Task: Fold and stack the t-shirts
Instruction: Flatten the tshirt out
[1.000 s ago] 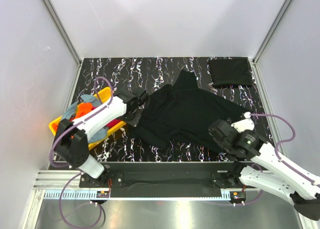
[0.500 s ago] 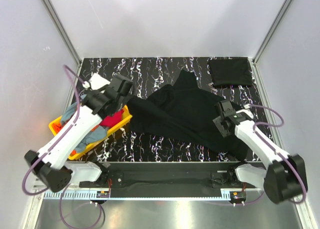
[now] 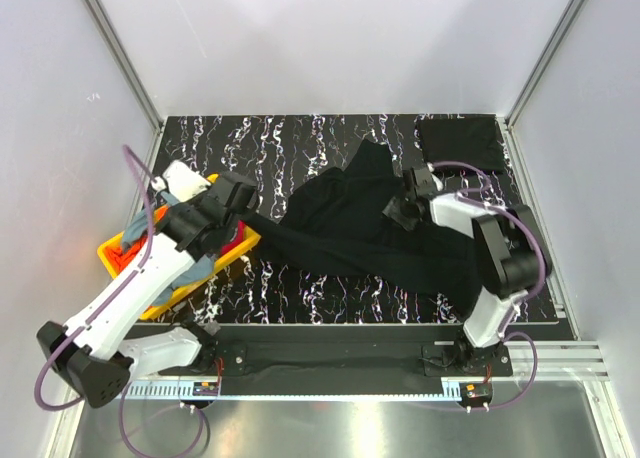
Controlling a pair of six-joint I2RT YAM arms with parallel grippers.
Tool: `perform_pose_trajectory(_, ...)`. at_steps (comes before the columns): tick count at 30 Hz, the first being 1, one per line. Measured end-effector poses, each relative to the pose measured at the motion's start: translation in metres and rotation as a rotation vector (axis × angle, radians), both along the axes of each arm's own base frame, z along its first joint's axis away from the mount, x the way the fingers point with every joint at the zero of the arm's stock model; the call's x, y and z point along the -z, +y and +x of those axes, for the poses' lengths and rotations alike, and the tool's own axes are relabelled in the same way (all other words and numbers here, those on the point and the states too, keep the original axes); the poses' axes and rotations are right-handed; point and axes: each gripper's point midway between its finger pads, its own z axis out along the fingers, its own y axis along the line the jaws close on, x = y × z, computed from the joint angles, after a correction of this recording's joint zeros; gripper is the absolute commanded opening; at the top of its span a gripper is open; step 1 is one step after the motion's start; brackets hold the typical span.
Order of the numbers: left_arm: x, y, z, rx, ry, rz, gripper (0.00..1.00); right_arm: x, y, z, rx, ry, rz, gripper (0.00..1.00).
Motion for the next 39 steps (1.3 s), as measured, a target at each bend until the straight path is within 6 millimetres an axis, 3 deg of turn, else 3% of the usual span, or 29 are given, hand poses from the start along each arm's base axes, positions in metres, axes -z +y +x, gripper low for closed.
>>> perform_pose_trajectory(5, -0.02, 0.017, 0.0, -0.036, -0.059, 0.031, 0.0, -0.003, 0.044, 0.044, -0.188, -0.066, 0.115, 0.45)
perform_pose_trajectory(9, -0.02, 0.018, 0.0, -0.035, -0.058, 0.038, 0.0, -0.005, 0.048, 0.041, -0.241, -0.058, 0.104, 0.47)
perform_pose_trajectory(13, -0.019, 0.017, 0.001, -0.031, -0.052, 0.043, 0.0, -0.018, 0.026, 0.022, -0.174, 0.035, 0.009, 0.54)
perform_pose_trajectory(15, -0.017, 0.016, 0.001, -0.027, -0.047, 0.042, 0.0, -0.039, 0.013, 0.017, -0.108, 0.052, -0.038, 0.56)
perform_pose_trajectory(18, -0.016, 0.014, 0.001, -0.02, -0.041, 0.039, 0.0, -0.087, -0.01, 0.003, 0.045, 0.031, -0.062, 0.56)
perform_pose_trajectory(22, -0.016, 0.014, 0.001, -0.011, -0.037, 0.045, 0.0, -0.127, -0.038, -0.039, 0.242, 0.017, -0.021, 0.56)
perform_pose_trajectory(25, -0.016, 0.014, 0.002, -0.008, -0.038, 0.048, 0.0, -0.12, -0.059, -0.081, 0.362, 0.066, -0.02, 0.64)
perform_pose_trajectory(28, -0.016, 0.013, 0.003, -0.005, -0.039, 0.048, 0.0, -0.099, -0.086, -0.109, 0.451, 0.131, -0.052, 0.65)
perform_pose_trajectory(32, -0.015, 0.011, 0.004, 0.005, -0.035, 0.043, 0.0, -0.083, -0.114, -0.109, 0.547, 0.182, -0.077, 0.64)
perform_pose_trajectory(39, -0.014, 0.007, 0.005, 0.019, -0.029, 0.035, 0.0, -0.039, -0.115, -0.122, 0.565, 0.328, -0.119, 0.59)
